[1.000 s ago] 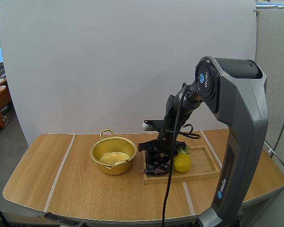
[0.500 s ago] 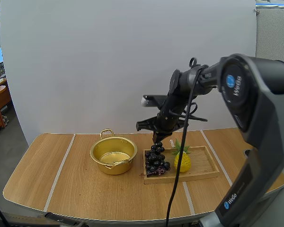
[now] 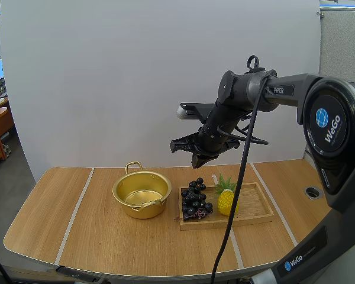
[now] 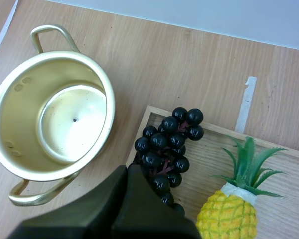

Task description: Open the pot, put the grape inside, and close it

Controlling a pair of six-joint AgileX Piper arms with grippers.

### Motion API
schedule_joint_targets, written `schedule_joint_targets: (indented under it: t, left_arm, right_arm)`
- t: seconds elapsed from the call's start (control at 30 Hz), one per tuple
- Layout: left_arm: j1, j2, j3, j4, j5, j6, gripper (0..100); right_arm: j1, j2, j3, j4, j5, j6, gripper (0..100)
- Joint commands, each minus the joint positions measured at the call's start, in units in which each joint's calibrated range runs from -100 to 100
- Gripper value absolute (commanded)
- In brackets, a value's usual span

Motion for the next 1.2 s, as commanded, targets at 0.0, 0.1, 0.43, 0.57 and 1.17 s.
schedule_joint_targets:
  t: [0.0,0.1,0.43,0.57,1.17]
  left_arm:
    - [-0.09,-0.4,-0.2,0.67,-1.92,-0.64,0]
    - [-0.09,-0.4,-0.2,0.67,-1.92,-0.64,0]
    - [-0.09,-0.4,-0.2,0.67,-1.92,-0.64,0]
    - [-0.09,-0.4,-0.2,0.67,-1.92,-0.64,0]
    - [-0.09,-0.4,-0.2,0.67,-1.92,-0.64,0]
  right_arm:
    - [0.05,-0.81,-0.4,0.54,0.83,-0.18,0]
    - [0.05,-0.81,-0.4,0.54,1.5,-0.18,20]
    - [-0.12,-0.81,-0.4,-0.14,1.5,0.69,100]
    - [-0.12,-0.54,-0.4,-1.68,1.33,1.68,100]
    - [-0.12,13.66,-0.4,-2.46,-2.16,1.77,100]
